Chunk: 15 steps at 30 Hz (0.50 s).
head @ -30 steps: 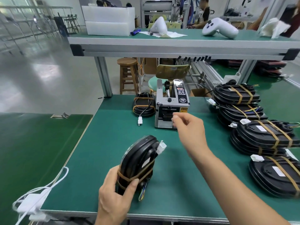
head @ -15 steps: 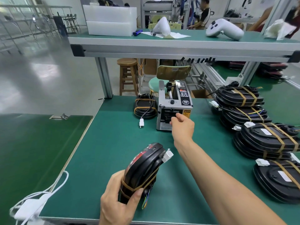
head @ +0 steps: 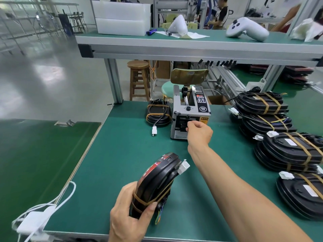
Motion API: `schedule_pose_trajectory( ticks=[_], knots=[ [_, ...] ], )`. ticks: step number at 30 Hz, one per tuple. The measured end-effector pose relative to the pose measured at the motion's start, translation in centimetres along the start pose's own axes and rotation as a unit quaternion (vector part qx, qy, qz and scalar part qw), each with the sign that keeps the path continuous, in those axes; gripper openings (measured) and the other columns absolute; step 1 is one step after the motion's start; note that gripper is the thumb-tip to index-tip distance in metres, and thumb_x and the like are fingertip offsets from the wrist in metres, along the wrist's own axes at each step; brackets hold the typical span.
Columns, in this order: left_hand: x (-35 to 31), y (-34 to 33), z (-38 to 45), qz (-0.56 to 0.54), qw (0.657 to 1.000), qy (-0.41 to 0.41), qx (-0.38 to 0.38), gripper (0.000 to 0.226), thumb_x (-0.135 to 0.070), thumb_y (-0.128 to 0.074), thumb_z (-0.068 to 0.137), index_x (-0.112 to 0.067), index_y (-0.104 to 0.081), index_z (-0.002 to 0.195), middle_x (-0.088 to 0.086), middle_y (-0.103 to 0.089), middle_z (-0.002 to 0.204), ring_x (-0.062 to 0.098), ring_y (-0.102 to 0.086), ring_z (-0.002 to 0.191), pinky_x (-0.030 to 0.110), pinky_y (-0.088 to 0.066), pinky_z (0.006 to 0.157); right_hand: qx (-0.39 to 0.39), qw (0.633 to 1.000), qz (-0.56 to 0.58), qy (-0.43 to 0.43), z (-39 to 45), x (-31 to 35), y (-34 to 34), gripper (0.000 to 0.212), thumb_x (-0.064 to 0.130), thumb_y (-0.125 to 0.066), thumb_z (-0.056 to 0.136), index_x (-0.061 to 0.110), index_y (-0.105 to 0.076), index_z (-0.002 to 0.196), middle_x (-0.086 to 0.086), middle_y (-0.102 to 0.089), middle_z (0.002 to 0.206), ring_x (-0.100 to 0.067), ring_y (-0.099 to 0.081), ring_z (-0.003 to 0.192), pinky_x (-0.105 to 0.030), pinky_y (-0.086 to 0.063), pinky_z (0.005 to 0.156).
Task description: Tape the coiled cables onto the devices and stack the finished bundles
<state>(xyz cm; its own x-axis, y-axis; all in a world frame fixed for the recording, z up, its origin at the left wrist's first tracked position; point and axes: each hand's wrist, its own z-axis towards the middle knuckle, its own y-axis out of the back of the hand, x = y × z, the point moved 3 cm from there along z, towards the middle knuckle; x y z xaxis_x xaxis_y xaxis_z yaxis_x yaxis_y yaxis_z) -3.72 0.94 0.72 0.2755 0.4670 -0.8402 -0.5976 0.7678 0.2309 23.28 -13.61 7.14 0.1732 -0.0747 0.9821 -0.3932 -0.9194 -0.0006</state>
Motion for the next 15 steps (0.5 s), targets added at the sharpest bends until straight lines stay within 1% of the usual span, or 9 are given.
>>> schedule_pose_trajectory(
  ticks=[3, 5, 9, 13, 15],
  knots=[
    [-0.12, 0.0, -0.01, 0.0, 1.0, -0.004, -0.001, 0.051, -0.063, -0.077, 0.09, -0.039, -0.069, 0.134, 0.002, -0.077, 0.112, 0.018, -0.076, 0.099, 0.017, -0.055, 0.089, -0.001, 1.0, -0.004, -0.005, 0.0, 0.12, -0.22, 0.017, 0.013, -0.072, 0.087, 0.023, -0.073, 0.073, -0.003, -0.077, 0.087, -0.025, -0.073, 0.089, -0.035, -0.057, 0.078],
    [-0.19, 0.05, 0.01, 0.007, 1.0, -0.008, -0.004, 0.049, -0.063, -0.077, 0.089, -0.043, -0.068, 0.133, -0.001, -0.077, 0.109, 0.015, -0.076, 0.097, 0.015, -0.054, 0.088, -0.004, 1.0, -0.004, -0.009, 0.01, 0.14, -0.36, 0.017, 0.015, -0.075, 0.086, 0.024, -0.073, 0.072, -0.001, -0.076, 0.086, -0.026, -0.074, 0.09, -0.038, -0.06, 0.082],
    [-0.13, 0.04, -0.02, 0.006, 1.0, -0.009, -0.007, 0.048, -0.064, -0.077, 0.088, -0.044, -0.068, 0.132, -0.002, -0.077, 0.108, 0.014, -0.075, 0.096, 0.015, -0.054, 0.087, -0.016, 1.0, -0.013, -0.018, 0.03, 0.32, -0.57, 0.017, 0.016, -0.076, 0.085, 0.025, -0.072, 0.071, -0.001, -0.076, 0.084, -0.027, -0.074, 0.087, -0.035, -0.059, 0.073],
    [-0.01, 0.04, 0.0, 0.004, 1.0, -0.01, -0.006, 0.049, -0.064, -0.077, 0.089, -0.043, -0.068, 0.132, -0.001, -0.077, 0.109, 0.015, -0.075, 0.096, 0.016, -0.054, 0.088, -0.035, 0.998, -0.041, -0.024, 0.04, 0.63, -0.73, 0.022, 0.017, -0.074, 0.083, 0.027, -0.068, 0.064, -0.002, -0.077, 0.08, -0.029, -0.074, 0.082, -0.044, -0.064, 0.078],
    [-0.01, 0.05, 0.03, 0.005, 1.0, -0.01, -0.006, 0.049, -0.065, -0.077, 0.089, -0.044, -0.068, 0.133, -0.002, -0.077, 0.109, 0.015, -0.075, 0.097, 0.015, -0.054, 0.088, -0.048, 0.997, -0.065, -0.019, -0.07, 0.88, -0.8, 0.027, 0.016, -0.07, 0.082, 0.027, -0.065, 0.059, -0.002, -0.076, 0.079, -0.03, -0.073, 0.081, -0.044, -0.063, 0.079]
  ],
)
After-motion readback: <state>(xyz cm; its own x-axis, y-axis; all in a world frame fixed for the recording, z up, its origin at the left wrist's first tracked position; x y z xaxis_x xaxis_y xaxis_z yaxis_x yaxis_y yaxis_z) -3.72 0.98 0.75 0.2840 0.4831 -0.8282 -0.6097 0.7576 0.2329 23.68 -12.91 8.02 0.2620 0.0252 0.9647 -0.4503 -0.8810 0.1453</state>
